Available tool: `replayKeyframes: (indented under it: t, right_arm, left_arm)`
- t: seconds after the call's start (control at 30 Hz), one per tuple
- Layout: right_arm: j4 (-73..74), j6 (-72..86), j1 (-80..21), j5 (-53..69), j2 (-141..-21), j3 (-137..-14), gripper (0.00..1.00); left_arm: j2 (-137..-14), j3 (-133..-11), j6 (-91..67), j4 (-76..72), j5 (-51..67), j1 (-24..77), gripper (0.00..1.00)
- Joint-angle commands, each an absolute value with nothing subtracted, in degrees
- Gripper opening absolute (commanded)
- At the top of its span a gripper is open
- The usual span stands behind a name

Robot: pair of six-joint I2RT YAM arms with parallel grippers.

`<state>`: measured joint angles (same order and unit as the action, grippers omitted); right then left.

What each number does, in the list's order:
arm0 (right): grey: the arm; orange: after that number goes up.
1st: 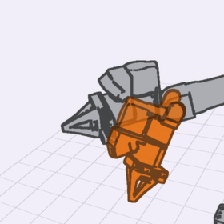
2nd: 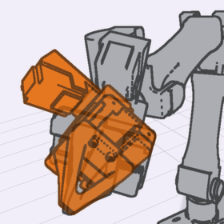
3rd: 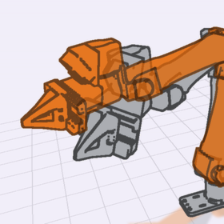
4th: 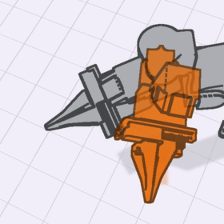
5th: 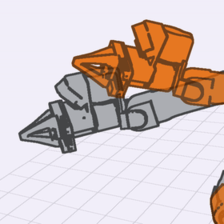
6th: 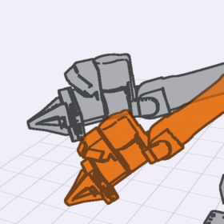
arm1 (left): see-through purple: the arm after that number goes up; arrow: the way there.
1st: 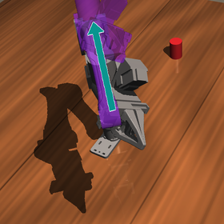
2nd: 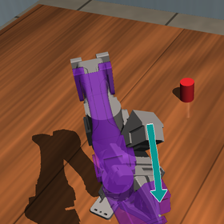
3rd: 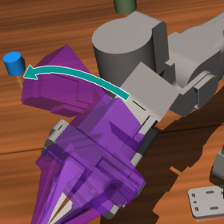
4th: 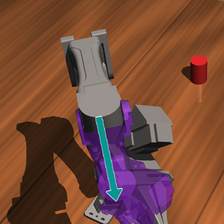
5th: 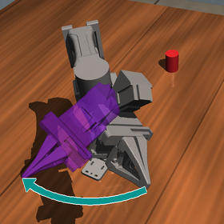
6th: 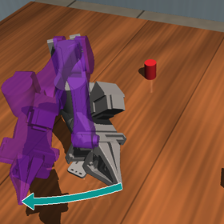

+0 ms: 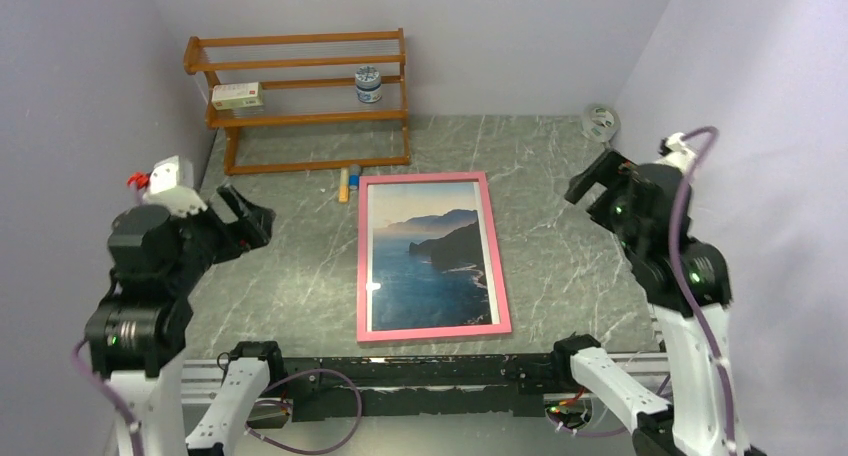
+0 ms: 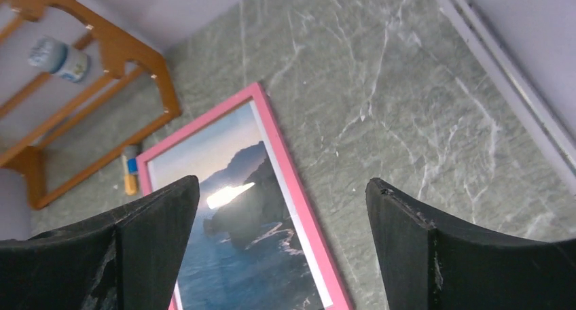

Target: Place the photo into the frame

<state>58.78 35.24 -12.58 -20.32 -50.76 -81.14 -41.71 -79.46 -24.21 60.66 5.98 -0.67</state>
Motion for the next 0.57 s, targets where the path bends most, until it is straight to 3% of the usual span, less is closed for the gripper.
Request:
replayKeyframes:
  t: [0.0, 0.2, 0.53]
  right_arm:
    - [66.3, 33.1, -12.7, -19.5, -45.9, -87.1, 0.99]
    - [73.3, 33.3, -12.7, -19.0, -43.8, -92.7, 0.99]
    - [74.9, 32.6, -12.6, -18.6, -40.1, -92.2, 0.99]
  left_arm:
    - [-38.2, -83.4, -22.9, 70.1, 4.1, -0.8, 0.94]
    - [-37.8, -90.2, -21.4, 80.4, 1.5, -0.8, 0.94]
    - [-35.8, -89.7, -21.4, 82.2, 2.3, -0.8, 0.94]
